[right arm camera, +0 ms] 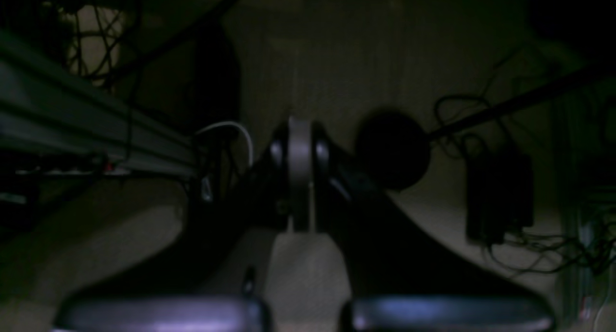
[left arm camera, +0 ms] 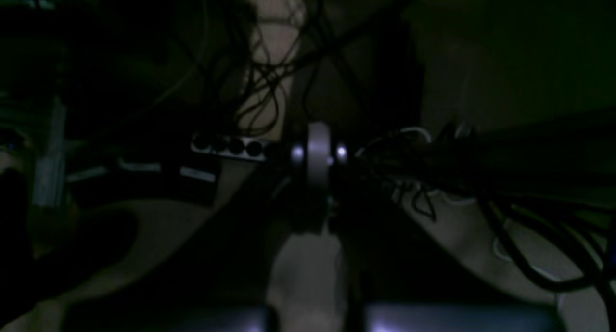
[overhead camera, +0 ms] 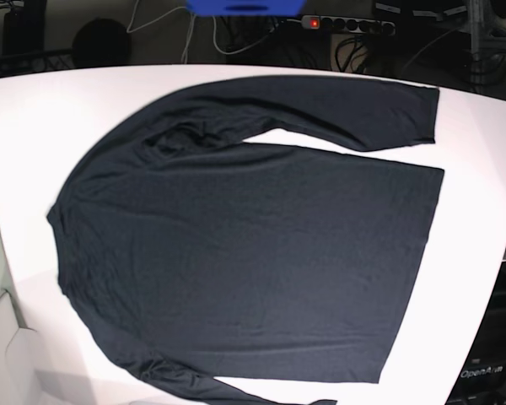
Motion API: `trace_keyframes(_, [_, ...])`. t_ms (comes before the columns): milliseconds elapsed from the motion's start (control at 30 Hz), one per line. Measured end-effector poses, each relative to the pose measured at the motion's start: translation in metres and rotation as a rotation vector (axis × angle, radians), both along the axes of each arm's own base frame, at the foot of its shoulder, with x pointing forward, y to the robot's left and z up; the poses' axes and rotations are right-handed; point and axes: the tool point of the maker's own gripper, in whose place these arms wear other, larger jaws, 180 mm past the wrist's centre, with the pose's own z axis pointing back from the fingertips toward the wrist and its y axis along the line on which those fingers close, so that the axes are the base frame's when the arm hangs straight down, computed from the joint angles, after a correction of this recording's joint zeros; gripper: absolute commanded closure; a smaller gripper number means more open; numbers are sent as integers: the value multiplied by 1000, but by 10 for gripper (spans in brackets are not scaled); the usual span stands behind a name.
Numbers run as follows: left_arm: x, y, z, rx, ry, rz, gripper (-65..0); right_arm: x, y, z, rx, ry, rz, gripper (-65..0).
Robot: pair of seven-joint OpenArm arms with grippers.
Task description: Fold the T-shirt properly
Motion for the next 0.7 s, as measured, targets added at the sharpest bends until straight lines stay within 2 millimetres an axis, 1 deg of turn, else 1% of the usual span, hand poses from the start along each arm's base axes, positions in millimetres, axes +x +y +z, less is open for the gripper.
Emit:
trace_keyframes(100, [-12, 0, 10, 7, -27, 2, -2, -7, -3, 4, -5, -5, 5, 0])
trace_keyframes(200, [-24, 0, 12, 7, -12, -1, -3, -5, -2, 5, -4, -14, 5, 0])
trace_keyframes(267, [-27, 4, 12, 13, -6, -9, -3, -6, -2, 6, -4, -17, 6, 0])
trace_keyframes(400, [-23, 24, 17, 50, -26, -10, -3, -14, -2, 7, -5, -2, 6, 0])
trace_keyframes(500, [-24, 21, 21, 47, -46, -17, -3, -14, -2, 7, -4, -4, 6, 0])
trace_keyframes(567, [-22, 21, 31, 53, -103, -22, -4, -14, -1, 7, -4, -4, 6, 0])
trace_keyframes(633, [-30, 25, 31, 57, -79, -18, -4, -14, -2, 8, -5, -4, 6, 0])
trace_keyframes(700, [-30, 23, 33, 55, -89, -20, -4, -14, -5, 8, -10, -4, 10, 0])
